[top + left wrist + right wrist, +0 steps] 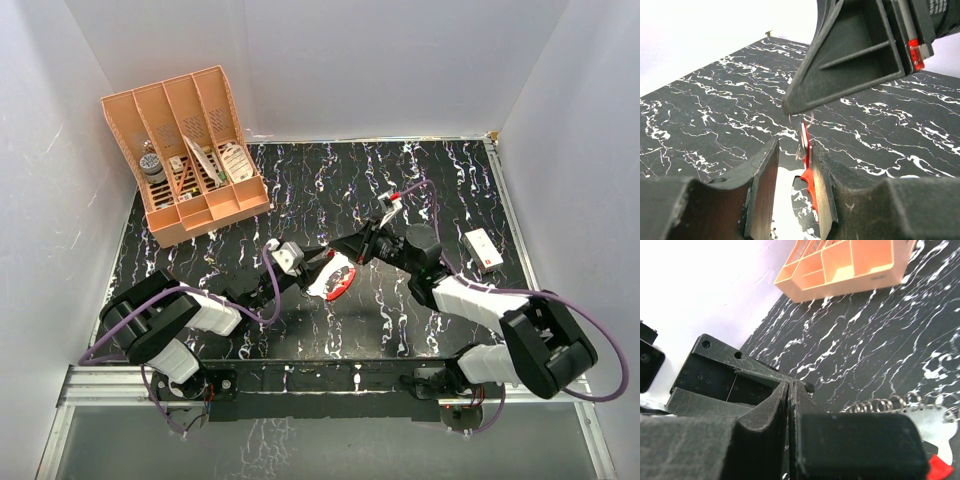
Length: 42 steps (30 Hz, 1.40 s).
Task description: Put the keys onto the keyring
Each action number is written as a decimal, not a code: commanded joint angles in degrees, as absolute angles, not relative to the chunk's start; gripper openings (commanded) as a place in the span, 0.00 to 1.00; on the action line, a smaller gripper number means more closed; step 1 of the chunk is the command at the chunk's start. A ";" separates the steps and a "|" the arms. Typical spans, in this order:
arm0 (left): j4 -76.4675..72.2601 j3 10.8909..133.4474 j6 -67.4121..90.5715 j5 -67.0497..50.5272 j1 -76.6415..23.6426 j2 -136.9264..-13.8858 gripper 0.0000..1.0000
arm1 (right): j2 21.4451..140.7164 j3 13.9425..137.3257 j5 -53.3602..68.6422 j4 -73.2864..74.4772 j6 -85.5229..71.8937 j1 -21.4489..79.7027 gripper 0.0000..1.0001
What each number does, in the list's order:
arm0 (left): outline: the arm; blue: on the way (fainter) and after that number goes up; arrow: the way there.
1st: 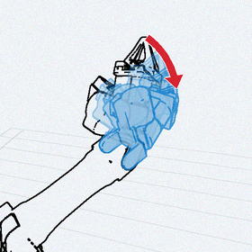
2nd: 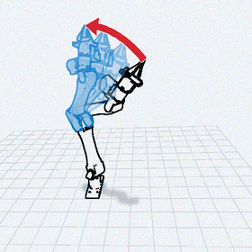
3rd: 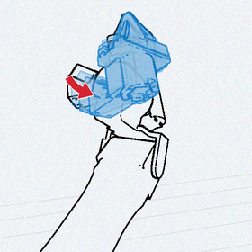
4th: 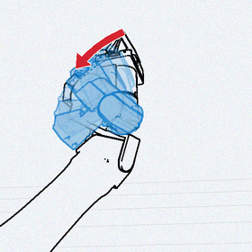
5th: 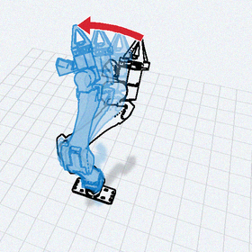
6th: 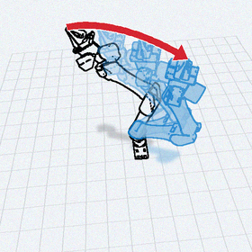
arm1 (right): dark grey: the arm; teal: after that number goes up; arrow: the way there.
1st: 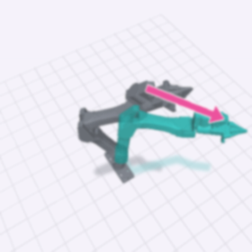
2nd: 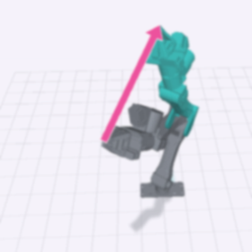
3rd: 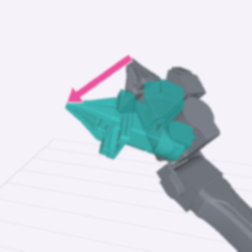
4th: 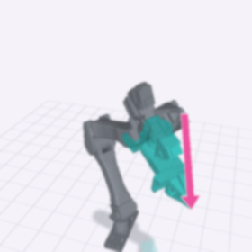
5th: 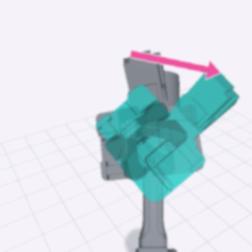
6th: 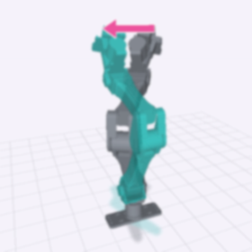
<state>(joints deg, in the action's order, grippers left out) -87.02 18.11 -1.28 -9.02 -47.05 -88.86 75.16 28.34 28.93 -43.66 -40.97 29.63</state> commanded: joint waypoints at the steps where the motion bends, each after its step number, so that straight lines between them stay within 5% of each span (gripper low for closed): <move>1: -91.11 17.15 0.79 -10.65 -47.11 -89.12 0.31 | 69.97 28.19 23.34 -40.01 -33.73 29.75 0.00; 17: -78.42 18.62 1.71 -2.69 -47.11 -85.61 0.28 | 54.37 24.63 4.89 -13.64 -30.86 29.74 0.00; 42: -69.43 28.52 6.22 -0.65 -47.06 -98.89 0.25 | 81.72 33.44 4.84 -19.27 -19.77 29.69 0.00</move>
